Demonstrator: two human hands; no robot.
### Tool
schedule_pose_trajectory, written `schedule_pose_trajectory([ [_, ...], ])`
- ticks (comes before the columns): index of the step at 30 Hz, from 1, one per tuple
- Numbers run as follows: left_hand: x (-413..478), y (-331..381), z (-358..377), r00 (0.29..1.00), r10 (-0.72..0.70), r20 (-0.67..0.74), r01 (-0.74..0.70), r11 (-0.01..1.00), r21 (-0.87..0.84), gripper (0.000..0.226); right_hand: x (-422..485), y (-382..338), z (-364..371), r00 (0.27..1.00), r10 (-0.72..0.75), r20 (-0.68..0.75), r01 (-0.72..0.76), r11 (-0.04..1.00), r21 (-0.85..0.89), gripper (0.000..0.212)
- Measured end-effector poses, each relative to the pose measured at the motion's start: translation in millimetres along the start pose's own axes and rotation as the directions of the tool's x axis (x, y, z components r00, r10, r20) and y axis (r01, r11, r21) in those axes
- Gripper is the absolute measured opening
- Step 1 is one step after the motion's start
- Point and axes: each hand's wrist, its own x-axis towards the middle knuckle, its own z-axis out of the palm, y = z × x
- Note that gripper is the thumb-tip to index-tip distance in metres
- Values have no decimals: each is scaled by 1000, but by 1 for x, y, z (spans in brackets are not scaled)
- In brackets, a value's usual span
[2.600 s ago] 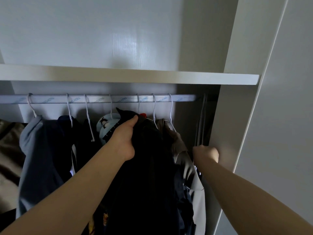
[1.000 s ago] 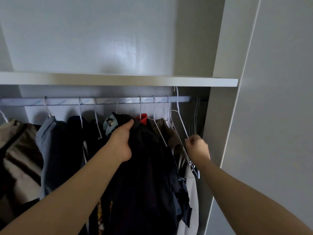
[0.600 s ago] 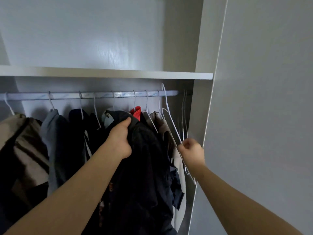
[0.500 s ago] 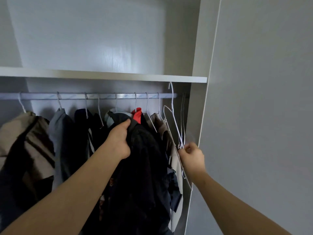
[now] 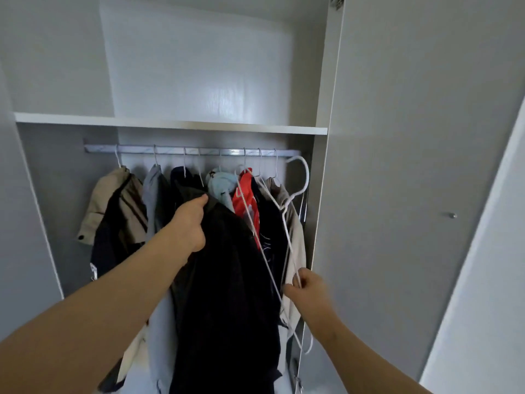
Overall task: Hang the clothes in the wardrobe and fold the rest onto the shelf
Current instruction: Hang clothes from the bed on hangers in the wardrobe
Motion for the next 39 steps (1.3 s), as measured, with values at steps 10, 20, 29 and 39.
schedule_pose_trajectory([
  [10, -50, 36, -50, 1000, 12, -29, -7, 983, 182, 28, -24, -54, 42, 973, 22, 231, -105, 928, 356, 27],
  [20, -69, 96, -104, 988, 108, -109, -54, 911, 408, 13, -21, -112, 64, 991, -21, -129, 61, 948, 312, 44],
  [29, -80, 115, -139, 949, 228, -217, -124, 904, 409, 38, -23, -133, 61, 988, -131, -82, 154, 851, 503, 33],
  [39, -81, 132, -168, 937, 257, -235, -163, 920, 356, 38, -8, -100, 66, 981, -180, 72, 171, 979, 109, 52],
])
